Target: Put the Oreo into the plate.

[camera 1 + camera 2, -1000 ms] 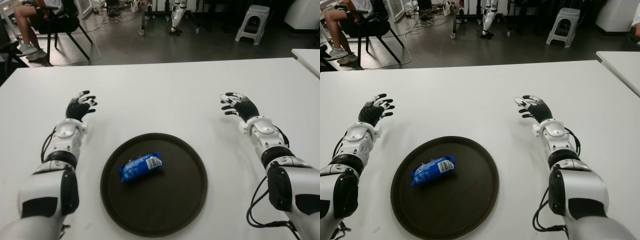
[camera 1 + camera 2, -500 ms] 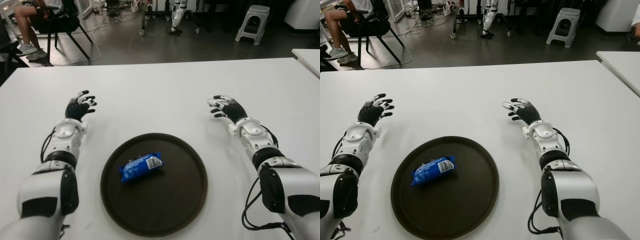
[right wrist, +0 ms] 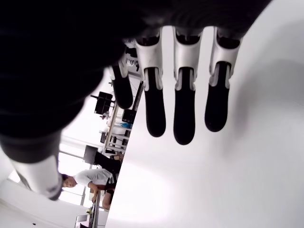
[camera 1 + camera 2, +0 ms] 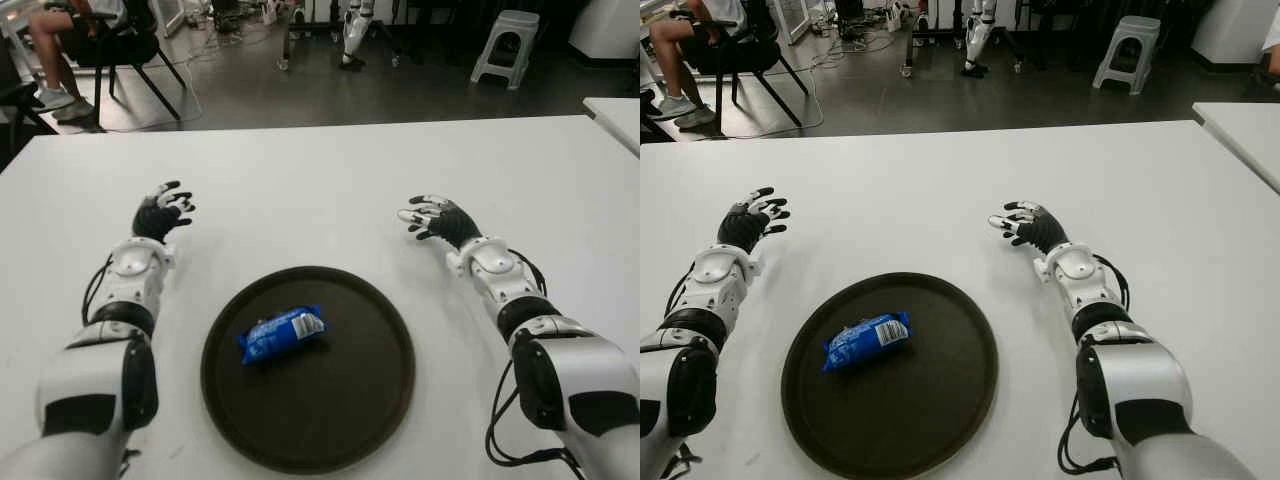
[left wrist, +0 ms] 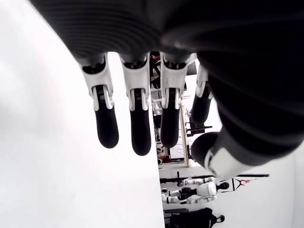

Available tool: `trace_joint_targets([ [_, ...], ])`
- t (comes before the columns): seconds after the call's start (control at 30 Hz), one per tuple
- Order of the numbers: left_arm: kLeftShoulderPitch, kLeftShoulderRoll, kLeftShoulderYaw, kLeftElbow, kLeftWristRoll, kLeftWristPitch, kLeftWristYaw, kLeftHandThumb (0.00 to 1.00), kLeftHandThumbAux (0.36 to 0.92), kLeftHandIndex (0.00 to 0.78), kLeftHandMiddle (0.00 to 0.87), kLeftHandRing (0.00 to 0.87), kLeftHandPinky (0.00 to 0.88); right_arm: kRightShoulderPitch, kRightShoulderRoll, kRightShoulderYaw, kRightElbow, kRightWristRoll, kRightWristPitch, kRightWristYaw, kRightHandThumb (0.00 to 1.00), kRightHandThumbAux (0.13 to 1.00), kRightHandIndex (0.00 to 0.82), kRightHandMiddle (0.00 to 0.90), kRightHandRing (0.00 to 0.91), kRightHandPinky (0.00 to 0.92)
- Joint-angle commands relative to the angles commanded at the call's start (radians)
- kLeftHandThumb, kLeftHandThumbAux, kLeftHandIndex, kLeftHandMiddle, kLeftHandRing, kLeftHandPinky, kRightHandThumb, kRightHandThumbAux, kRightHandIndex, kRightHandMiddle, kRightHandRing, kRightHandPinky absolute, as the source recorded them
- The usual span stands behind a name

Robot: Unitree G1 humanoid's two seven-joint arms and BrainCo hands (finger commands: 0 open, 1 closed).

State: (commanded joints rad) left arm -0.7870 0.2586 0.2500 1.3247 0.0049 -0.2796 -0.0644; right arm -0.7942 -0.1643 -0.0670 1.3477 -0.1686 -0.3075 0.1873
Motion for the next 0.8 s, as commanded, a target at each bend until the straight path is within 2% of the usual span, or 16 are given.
trace_joint_targets([
  [0.6,0.001,-0.007,0.006,-0.003,-0.009,0.002,-0.018,0.047,0.640,0.162,0.259,0.266,0.282,0.006,-0.002,-0.007,0.001,0.008,0.012,-0.019,0.150,0.639,0.267,0.397,0.418,0.441],
  [0.8,0.000,-0.004,0.003,0.000,-0.006,0.010,-0.026,0.049,0.665,0.159,0.251,0.253,0.270,0.006,-0.001,-0.017,0.002,0.013,0.016,-0.017,0.152,0.642,0.248,0.389,0.412,0.436],
])
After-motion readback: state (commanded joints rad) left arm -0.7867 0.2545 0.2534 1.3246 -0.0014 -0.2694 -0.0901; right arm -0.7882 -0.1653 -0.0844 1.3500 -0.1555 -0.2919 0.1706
